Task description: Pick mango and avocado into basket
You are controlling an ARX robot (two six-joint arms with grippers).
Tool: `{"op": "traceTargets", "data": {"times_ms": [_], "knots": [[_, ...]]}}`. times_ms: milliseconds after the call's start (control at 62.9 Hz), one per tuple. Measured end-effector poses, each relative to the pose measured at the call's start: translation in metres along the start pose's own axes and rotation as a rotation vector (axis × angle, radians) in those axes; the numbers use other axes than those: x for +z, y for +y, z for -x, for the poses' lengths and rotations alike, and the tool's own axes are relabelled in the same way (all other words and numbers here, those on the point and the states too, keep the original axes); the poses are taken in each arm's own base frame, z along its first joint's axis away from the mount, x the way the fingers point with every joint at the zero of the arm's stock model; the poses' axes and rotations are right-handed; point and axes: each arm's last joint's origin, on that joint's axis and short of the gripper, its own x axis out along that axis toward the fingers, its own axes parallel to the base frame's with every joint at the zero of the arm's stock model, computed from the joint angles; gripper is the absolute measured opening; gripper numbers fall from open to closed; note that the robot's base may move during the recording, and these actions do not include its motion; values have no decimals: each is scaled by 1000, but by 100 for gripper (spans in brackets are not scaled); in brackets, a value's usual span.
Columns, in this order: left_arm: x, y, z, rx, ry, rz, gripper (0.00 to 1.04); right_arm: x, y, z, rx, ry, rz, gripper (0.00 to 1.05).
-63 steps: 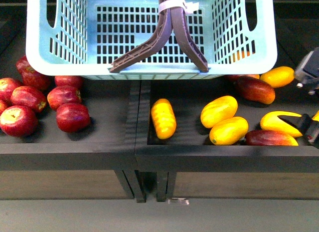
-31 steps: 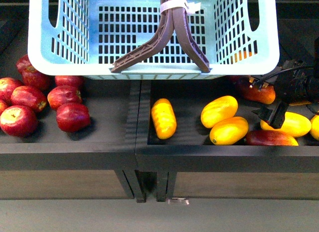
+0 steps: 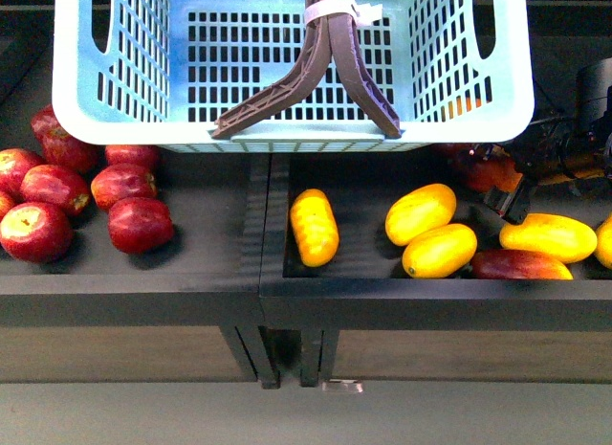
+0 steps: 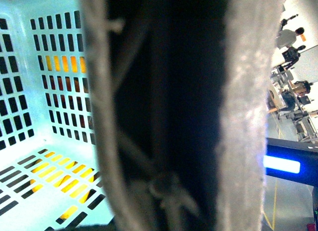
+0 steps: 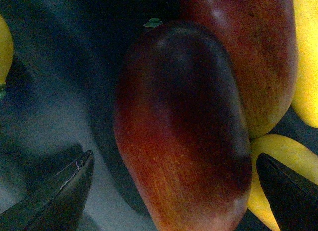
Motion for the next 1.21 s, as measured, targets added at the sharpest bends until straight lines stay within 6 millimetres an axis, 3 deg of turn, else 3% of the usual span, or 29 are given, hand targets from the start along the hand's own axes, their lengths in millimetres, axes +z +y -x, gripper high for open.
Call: {"op": "traceTargets", "data": {"times_ms": [64, 191, 334, 572, 651, 763, 874, 922, 1049, 1208], "knots": [[0, 0, 0, -1, 0, 0, 12, -1, 2, -3, 6, 2, -10, 96], [0, 0, 0, -1, 0, 0, 12, 0, 4, -5, 6, 1, -19, 79], [0, 0, 0, 0, 0, 0, 12, 0, 6, -4, -1, -7, -32, 66], [0, 0, 0, -1, 1, 0, 12, -6, 3, 18, -30, -23, -124, 65], [0, 0, 0, 0, 0, 0, 12, -7, -13, 44, -79, -73, -244, 65], [0, 0, 0, -1, 0, 0, 12, -5, -50, 104, -180, -178, -476, 65], [0, 0, 0, 0, 0, 0, 12, -5, -70, 149, -222, -244, -646, 65], [0, 0, 0, 0, 0, 0, 12, -3, -77, 178, -229, -287, -739, 65], [0, 0, 0, 0, 0, 0, 12, 17, -78, 237, -176, -416, -898, 65], [0, -1, -1, -2, 2, -1, 12, 72, -63, 299, -50, -577, -970, 65]]}}
